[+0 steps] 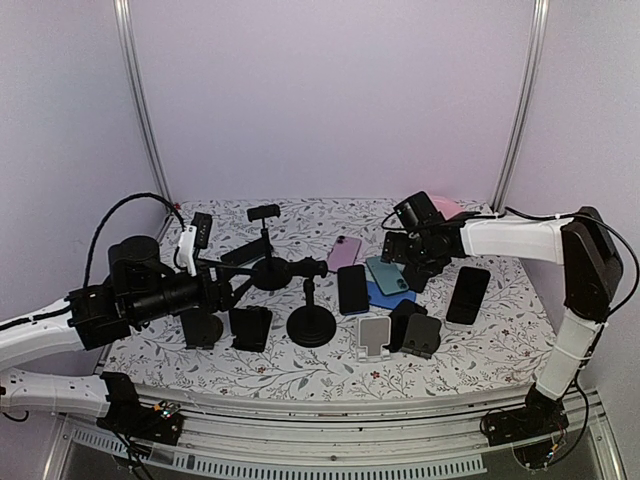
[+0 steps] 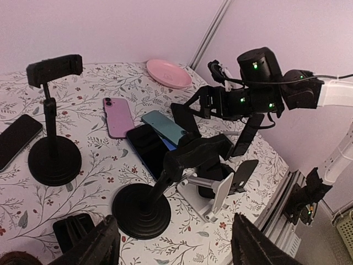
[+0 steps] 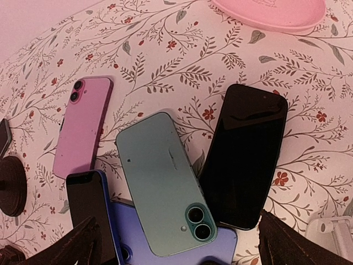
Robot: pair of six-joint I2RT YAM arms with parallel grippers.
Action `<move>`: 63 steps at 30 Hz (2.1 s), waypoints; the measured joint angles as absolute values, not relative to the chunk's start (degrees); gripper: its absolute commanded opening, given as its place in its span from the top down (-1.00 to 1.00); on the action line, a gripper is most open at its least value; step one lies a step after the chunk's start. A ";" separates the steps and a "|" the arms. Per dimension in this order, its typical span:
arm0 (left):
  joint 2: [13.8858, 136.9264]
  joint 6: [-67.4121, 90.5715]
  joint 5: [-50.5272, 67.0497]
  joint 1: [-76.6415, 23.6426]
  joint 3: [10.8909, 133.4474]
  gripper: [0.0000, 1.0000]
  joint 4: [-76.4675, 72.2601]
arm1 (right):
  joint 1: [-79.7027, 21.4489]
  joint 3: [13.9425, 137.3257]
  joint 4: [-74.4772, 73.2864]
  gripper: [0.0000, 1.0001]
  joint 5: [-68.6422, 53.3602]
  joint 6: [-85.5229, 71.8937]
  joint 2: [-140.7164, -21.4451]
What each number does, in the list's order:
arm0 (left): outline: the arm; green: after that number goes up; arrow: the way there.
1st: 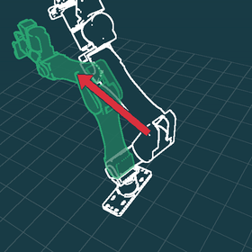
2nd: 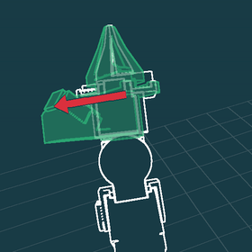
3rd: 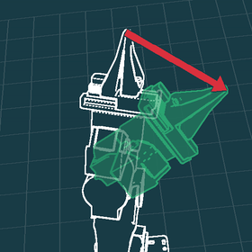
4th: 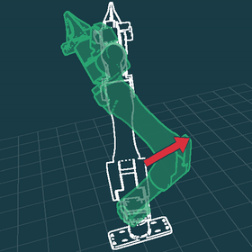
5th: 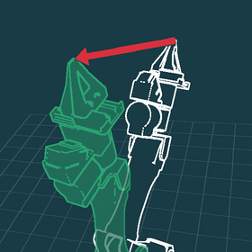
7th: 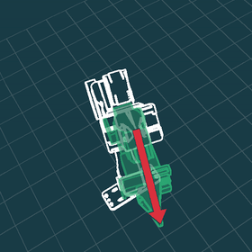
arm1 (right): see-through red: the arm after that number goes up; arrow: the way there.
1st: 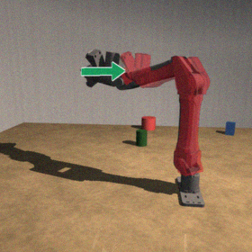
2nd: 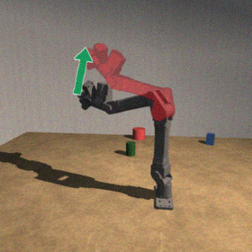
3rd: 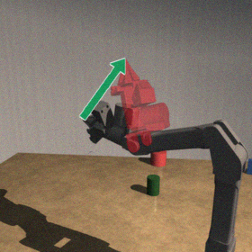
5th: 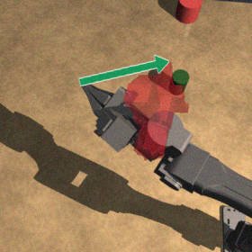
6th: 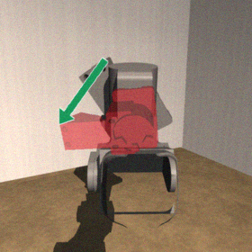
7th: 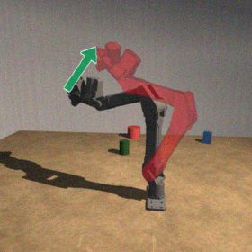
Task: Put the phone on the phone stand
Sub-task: Move the phone to the center of the board.
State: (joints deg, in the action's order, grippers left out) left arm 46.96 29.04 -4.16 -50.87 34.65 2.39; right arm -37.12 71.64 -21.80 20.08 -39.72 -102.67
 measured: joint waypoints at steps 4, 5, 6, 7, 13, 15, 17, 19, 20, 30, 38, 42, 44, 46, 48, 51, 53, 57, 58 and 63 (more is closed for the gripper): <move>47.00 29.15 -3.62 -50.48 34.61 -0.38 2.37 | -37.01 72.84 -21.74 -0.98 19.84 -39.90 -103.85; 47.00 29.17 -3.51 -50.43 34.57 -0.38 2.37 | -36.97 72.90 -21.71 -0.98 19.81 -39.97 -104.14; 46.98 29.19 -3.38 -50.37 34.52 -0.39 2.39 | -36.97 72.90 -21.74 -0.98 19.81 -40.10 -104.44; 46.98 29.19 -3.33 -50.28 34.50 -0.39 2.37 | -36.93 72.90 -21.82 -0.98 19.79 -40.18 -104.77; 46.98 29.19 -2.52 -49.39 34.24 -0.39 2.26 | -36.56 73.63 -22.87 -0.98 19.84 -41.45 -107.39; 47.07 29.19 -1.87 -48.90 34.04 -0.39 2.04 | -36.56 74.41 -23.24 -0.98 19.84 -41.74 -108.31; 47.62 29.19 -1.41 -48.38 34.02 -0.38 1.78 | -36.56 75.35 -23.55 -0.98 19.88 -42.22 -109.36; 48.18 29.19 -0.82 -47.97 34.02 -0.38 1.45 | -36.47 75.70 -23.64 -0.98 19.97 -42.50 -110.00; 48.47 29.19 -0.51 -47.81 34.02 -0.38 1.30 | -36.34 75.72 -23.70 -0.98 19.99 -42.68 -110.19; 48.73 29.19 0.56 -47.11 33.93 -0.38 1.15 | -32.21 76.25 -25.74 -0.98 20.93 -43.55 -111.94; 48.73 29.21 0.91 -46.74 33.80 -0.37 1.13 | -27.81 80.90 -25.89 -0.98 19.46 -43.48 -117.89; 48.73 29.21 0.89 -46.65 33.80 -0.37 1.17 | -26.39 82.35 -25.98 -1.00 19.11 -43.05 -119.42; 48.73 29.23 0.89 -46.61 33.80 -0.37 1.17 | -25.96 83.53 -26.55 -1.00 19.14 -42.37 -120.38; 48.73 29.26 0.89 -46.59 33.80 -0.37 1.19 | -25.74 85.49 -27.33 -1.00 19.35 -41.58 -121.84; 48.73 29.45 0.89 -46.59 33.80 -0.37 1.19 | -25.69 87.77 -27.99 -0.99 19.62 -40.82 -123.68; 48.69 29.91 0.89 -46.59 33.80 -0.37 1.19 | -25.71 89.30 -28.71 -0.98 19.77 -39.75 -125.47; 48.66 30.20 0.89 -46.59 33.80 -0.37 1.19 | -25.80 89.80 -29.21 -0.96 20.16 -39.03 -125.97; 48.66 30.59 0.89 -46.59 33.80 -0.36 1.19 | -25.80 90.06 -29.56 -0.83 19.97 -38.39 -126.13; 48.66 30.70 0.89 -46.59 33.80 -0.36 1.19 | -25.80 90.06 -29.54 -0.80 19.77 -38.17 -126.15; 49.15 30.87 0.91 -46.59 33.82 -0.35 1.19 | -25.93 90.06 -29.45 -0.65 19.16 -37.34 -126.19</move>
